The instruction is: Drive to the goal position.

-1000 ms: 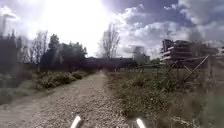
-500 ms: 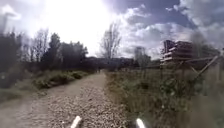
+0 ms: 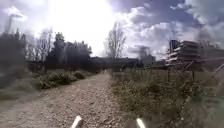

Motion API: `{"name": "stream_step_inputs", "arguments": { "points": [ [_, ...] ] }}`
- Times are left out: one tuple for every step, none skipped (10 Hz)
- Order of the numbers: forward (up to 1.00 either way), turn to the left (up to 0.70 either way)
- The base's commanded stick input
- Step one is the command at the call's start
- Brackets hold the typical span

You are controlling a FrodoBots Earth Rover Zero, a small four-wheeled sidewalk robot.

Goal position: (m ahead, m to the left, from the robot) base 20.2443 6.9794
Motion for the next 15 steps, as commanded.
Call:
{"name": "stream_step_inputs", "arguments": {
  "points": [
    [0.5,0.0],
    [0.5,0.0],
    [0.5,0.0],
    [0.5,0.0],
    [0.5,0.0],
    [0.5,0.0],
    [0.5,0.0],
    [0.5,0.0],
    [0.5,0.0],
    [0.5,0.0],
    [0.5,0.0],
    [0.5,0.0],
    [0.5,0.0],
    [0.5,0.0],
    [0.5,0.0]
  ]
}}
